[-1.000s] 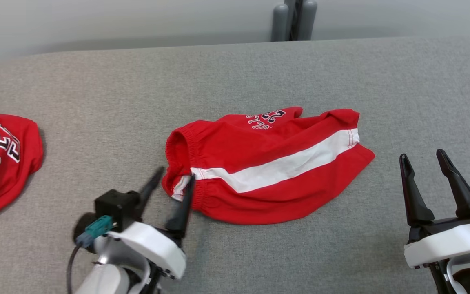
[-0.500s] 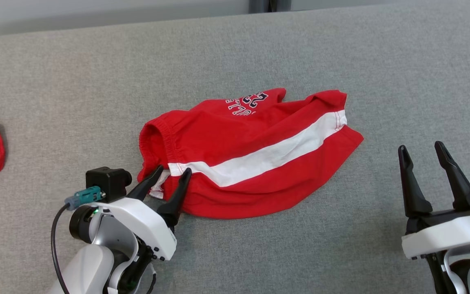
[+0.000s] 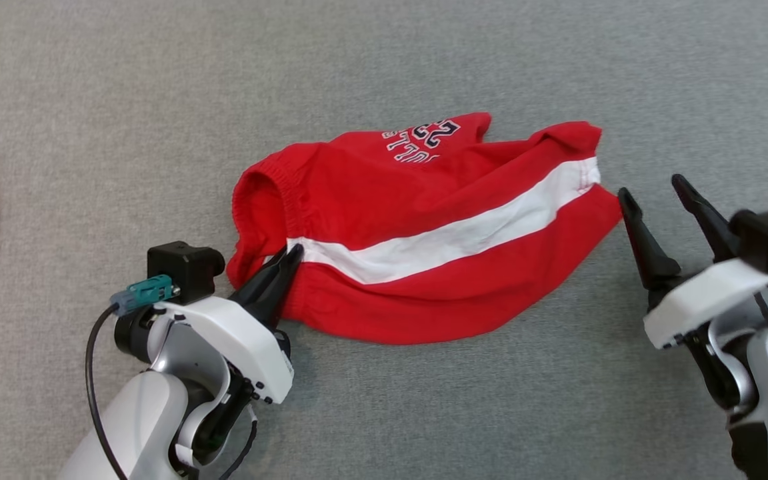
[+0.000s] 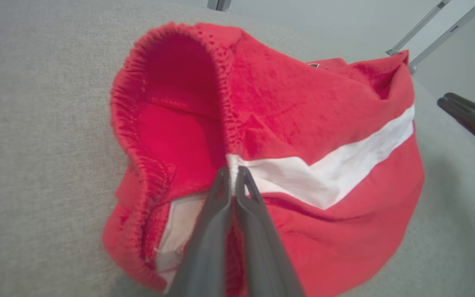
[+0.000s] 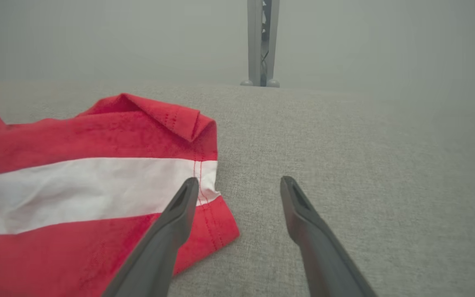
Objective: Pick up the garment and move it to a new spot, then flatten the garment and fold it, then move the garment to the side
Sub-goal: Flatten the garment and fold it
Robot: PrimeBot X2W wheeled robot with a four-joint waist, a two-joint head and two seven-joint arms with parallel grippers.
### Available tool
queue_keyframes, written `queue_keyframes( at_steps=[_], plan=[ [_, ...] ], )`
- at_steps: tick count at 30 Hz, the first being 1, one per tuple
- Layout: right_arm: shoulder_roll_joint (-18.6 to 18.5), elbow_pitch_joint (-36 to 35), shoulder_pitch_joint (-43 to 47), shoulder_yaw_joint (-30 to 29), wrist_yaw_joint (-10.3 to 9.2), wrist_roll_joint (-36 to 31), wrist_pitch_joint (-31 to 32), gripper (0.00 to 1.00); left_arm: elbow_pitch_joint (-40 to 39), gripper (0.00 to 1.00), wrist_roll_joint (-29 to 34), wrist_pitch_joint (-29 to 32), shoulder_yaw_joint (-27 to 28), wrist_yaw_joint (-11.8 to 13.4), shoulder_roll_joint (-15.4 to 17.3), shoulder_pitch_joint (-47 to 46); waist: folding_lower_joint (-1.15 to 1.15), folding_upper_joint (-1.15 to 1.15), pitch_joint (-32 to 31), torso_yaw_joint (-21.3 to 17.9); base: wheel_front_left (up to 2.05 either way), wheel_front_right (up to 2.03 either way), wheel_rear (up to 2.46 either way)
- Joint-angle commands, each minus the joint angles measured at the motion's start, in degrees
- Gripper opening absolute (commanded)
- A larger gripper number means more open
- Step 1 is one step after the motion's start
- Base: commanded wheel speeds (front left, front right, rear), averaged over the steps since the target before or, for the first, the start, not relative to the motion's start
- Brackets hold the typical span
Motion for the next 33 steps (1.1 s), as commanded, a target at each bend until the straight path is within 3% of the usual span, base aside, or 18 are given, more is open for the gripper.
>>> queue_keyframes(
  at_steps=[1,9,10,11,12,13,21,28,29,30,31,33],
  plan=[
    [-2.0,3.1,-3.0,2.7,0.00,1.8,-0.1,1.00,0.0,0.00,0.5,-0.3,-0.2,-0.5,0.0,-1.5,0.00,0.00,1.2,1.3,0.00,0.00,0.00],
    [-6.7,12.5,-11.0,13.2,0.00,7.8,-1.1,1.00,0.7,0.00,1.3,-1.4,-1.0,-1.0,-0.6,-3.1,0.00,0.00,2.9,2.9,0.00,0.00,0.00],
    [-7.7,14.1,-12.8,15.9,0.00,9.6,-1.6,0.91,0.9,0.00,1.5,-1.8,-1.1,-1.2,-0.6,-3.4,0.00,0.00,3.1,3.1,0.00,0.00,0.00],
    [-8.2,14.8,-13.5,16.9,0.00,10.3,-2.2,0.44,0.9,0.00,1.6,-2.1,-1.1,-1.2,-0.6,-3.5,0.00,0.00,3.2,3.2,0.00,0.00,0.00],
    [-8.6,15.0,-14.3,17.9,0.00,11.2,-2.8,0.07,0.9,0.00,1.8,-2.5,-1.1,-1.3,-0.6,-3.6,0.00,0.00,3.3,3.2,0.00,0.00,0.00],
    [-9.0,15.4,-14.8,18.8,0.00,12.0,-3.2,0.00,0.8,0.00,2.1,-2.9,-1.1,-1.4,-0.6,-3.7,0.00,0.00,3.3,3.2,0.00,0.00,0.00],
    [-12.6,12.5,-16.0,23.1,0.00,17.4,-7.1,0.00,-1.2,0.00,3.4,-5.4,-0.5,-1.1,0.6,-4.4,0.00,0.00,2.6,2.6,0.00,0.00,0.00],
    [-12.7,8.4,-13.3,16.8,0.00,15.4,-11.1,0.00,-1.7,0.00,2.8,-4.7,-0.2,-0.2,1.4,-2.6,0.00,0.00,0.4,1.2,0.00,0.00,0.00],
    [-12.1,7.2,-12.6,15.4,0.00,14.7,-11.5,0.06,-1.6,0.00,2.6,-4.5,-0.3,-0.2,1.4,-2.2,0.00,0.00,0.0,1.1,0.00,0.00,0.00],
    [-11.6,6.1,-11.8,13.9,0.00,13.8,-11.6,0.35,-1.5,0.00,2.5,-4.6,-0.3,-0.1,1.5,-2.0,0.00,0.00,-0.4,0.9,0.00,0.00,0.00],
    [-10.9,4.5,-10.8,12.7,0.01,12.8,-11.9,0.34,-1.3,0.00,2.3,-4.5,-0.4,0.0,1.6,-1.7,0.00,0.00,-0.8,0.7,0.00,0.00,0.00],
    [-9.8,1.5,-8.5,10.0,0.01,11.3,-11.9,0.16,-1.2,0.00,2.3,-4.4,-0.4,0.1,1.7,-1.2,0.00,0.00,-1.5,0.3,0.00,0.00,0.00]
  ],
)
